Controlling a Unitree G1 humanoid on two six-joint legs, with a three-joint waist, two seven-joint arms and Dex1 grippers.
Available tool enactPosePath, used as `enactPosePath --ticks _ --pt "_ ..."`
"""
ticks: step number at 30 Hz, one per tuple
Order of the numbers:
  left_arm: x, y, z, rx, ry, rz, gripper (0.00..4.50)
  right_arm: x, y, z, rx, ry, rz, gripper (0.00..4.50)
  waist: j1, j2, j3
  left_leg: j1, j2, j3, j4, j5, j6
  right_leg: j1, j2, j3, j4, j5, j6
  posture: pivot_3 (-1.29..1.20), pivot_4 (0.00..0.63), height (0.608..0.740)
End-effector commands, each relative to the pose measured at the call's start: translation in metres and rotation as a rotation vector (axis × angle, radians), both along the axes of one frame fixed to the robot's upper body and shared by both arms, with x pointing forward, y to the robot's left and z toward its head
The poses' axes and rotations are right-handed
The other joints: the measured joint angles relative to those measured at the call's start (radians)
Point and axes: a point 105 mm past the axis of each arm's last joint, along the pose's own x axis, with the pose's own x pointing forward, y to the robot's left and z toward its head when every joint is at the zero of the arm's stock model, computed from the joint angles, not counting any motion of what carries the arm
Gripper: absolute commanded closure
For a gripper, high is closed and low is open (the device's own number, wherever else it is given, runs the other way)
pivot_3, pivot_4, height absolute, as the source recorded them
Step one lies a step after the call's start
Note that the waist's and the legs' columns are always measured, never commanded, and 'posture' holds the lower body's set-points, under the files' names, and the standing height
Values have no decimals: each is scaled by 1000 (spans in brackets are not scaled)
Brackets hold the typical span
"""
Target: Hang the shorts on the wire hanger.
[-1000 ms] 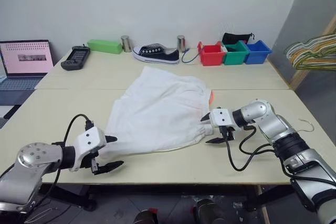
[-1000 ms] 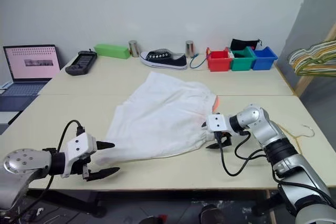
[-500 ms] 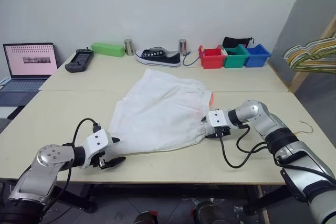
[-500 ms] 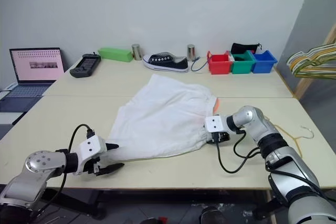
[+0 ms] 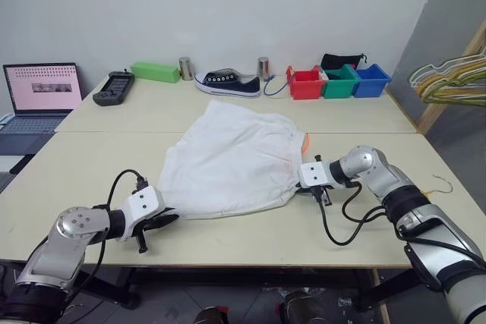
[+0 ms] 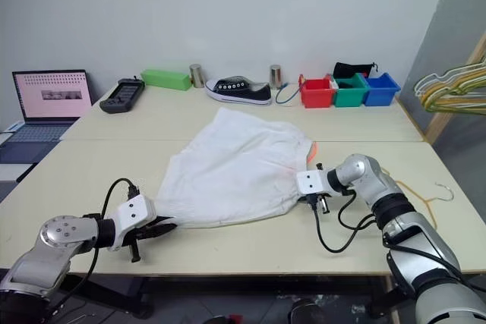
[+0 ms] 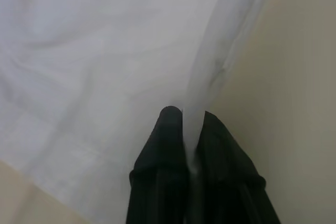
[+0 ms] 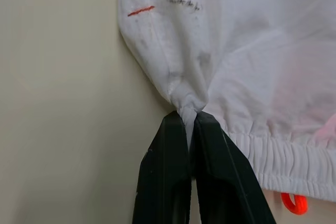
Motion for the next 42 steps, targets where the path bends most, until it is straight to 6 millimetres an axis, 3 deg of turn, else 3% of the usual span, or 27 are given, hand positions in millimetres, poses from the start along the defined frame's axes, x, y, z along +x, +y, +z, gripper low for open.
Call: enactPosePath --ticks 1,5,10,14,18,19,22,28,32,35,38,40,42 --pt "-13 -5 8 20 38 -87 4489 -14 -5 11 7 41 43 4500 1 0 0 0 0 0 0 0 0 0 0 0 0 0 0 -69 10 740" --pt "-35 -6 7 48 121 -158 4489 -49 -10 10 -15 138 113 4500 5 0 0 0 0 0 -4 0 0 0 -1 0 0 -6 -2 -68 17 740" --pt "-40 -2 5 81 146 -169 4489 -81 -7 6 -19 226 155 4500 15 0 0 1 1 0 -5 -1 -2 0 -1 -2 0 -10 -6 -70 19 740" --pt "-41 0 2 97 160 -172 4489 -92 -4 1 -27 259 157 4500 17 0 0 2 2 1 -6 -2 -2 0 -1 -2 0 -9 -6 -70 15 740" --pt "-42 0 2 89 170 -174 4489 -90 -2 -1 -15 265 128 4500 19 0 0 7 2 1 -6 -6 -8 -1 -1 -2 0 -10 -6 -72 16 740" --pt "-42 0 4 82 173 -175 4021 -88 -2 1 -10 269 114 3927 19 0 0 7 2 1 -6 -6 -8 -1 -1 -2 -1 -10 -6 -73 16 740" --pt "-41 -2 16 68 168 -184 3521 -86 -4 14 15 267 95 3358 21 0 0 7 2 1 -5 -6 -9 -1 -2 -2 -1 -10 -6 -75 16 740" --pt "-47 -18 53 35 174 -258 2075 -101 -2 51 97 308 81 1734 28 0 1 6 3 1 -6 -6 -9 -1 -2 -2 -1 -10 -6 -86 17 740" --pt "-50 -35 85 -4 167 -325 1216 -107 -7 78 165 326 18 763 28 0 1 6 4 2 -6 -7 -11 -2 -2 -2 -1 -12 -6 -117 21 740" --pt "-38 -57 111 -103 101 -345 503 -98 -14 90 231 308 -110 4 27 -1 1 6 4 2 -6 -9 -13 -2 -2 -2 -1 -13 -5 -143 22 740" --pt "-18 -93 136 -254 -27 -359 24 -77 -29 91 284 214 -300 0 26 -1 1 6 3 3 -5 -9 -13 -2 -2 -2 -2 -14 -4 -195 26 740" --pt "-1 -128 149 -326 -138 -389 24 -54 -54 90 321 104 -544 0 29 -3 0 5 2 3 -4 -8 -12 0 -2 -2 -3 -14 -3 -229 26 740" --pt "4 -149 154 -355 -174 -416 24 -46 -70 90 319 37 -656 0 19 -4 0 4 0 4 -3 -5 -7 1 -2 0 -3 -14 0 -250 25 740"
